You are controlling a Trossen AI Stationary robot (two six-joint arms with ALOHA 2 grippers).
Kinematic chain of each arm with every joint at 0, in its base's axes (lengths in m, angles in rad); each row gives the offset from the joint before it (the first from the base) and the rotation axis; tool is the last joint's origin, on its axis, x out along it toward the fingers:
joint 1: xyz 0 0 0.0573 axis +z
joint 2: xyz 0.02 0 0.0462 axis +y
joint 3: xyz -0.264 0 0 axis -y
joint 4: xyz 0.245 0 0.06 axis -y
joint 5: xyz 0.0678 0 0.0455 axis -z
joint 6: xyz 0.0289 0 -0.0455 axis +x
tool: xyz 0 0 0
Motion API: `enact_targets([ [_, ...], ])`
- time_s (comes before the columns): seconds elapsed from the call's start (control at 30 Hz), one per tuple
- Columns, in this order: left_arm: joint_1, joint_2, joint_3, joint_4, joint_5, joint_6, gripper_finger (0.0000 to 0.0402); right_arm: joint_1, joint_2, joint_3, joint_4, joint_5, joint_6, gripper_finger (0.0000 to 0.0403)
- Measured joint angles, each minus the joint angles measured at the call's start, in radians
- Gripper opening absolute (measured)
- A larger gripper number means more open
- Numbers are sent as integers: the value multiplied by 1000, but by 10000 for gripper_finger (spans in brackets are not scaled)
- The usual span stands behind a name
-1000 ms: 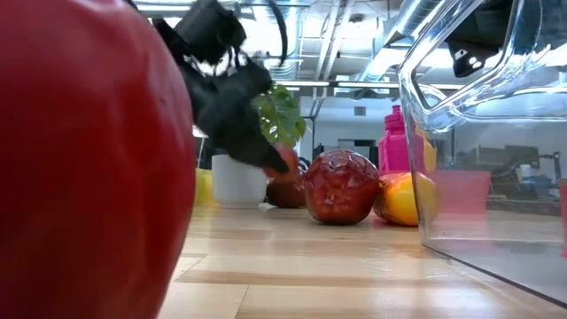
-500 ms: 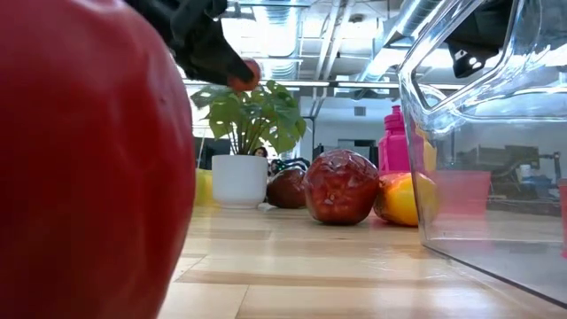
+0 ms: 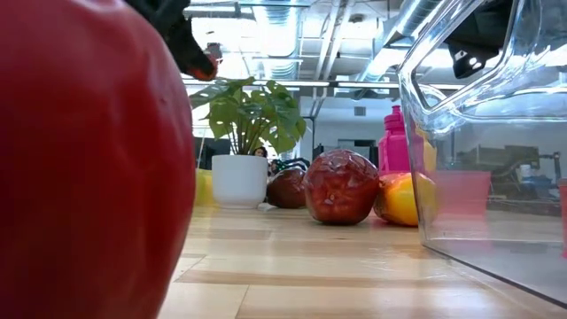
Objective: Pick & Place Food Item
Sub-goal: Put the red pomegranate into the yellow bin
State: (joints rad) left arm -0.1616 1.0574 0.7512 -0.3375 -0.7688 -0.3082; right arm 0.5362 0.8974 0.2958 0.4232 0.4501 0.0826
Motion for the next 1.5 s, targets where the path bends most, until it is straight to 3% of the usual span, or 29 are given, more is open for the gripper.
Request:
enact_targets([
  [0.13,8,-7,0,-171,-137,-150,217,0,0,0,-2,0,0,5],
  [0.23,35,-3,-4,-292,-169,-285,217,0,0,0,-4,0,5,5],
  [0.57,182,-3,-186,-303,-168,-462,217,0,0,0,-4,0,7,5],
  [1.13,390,-6,-338,9,84,-327,219,0,0,0,-4,0,21,5],
  [1.5,392,-6,-341,15,78,-324,282,0,0,0,-4,0,23,5],
])
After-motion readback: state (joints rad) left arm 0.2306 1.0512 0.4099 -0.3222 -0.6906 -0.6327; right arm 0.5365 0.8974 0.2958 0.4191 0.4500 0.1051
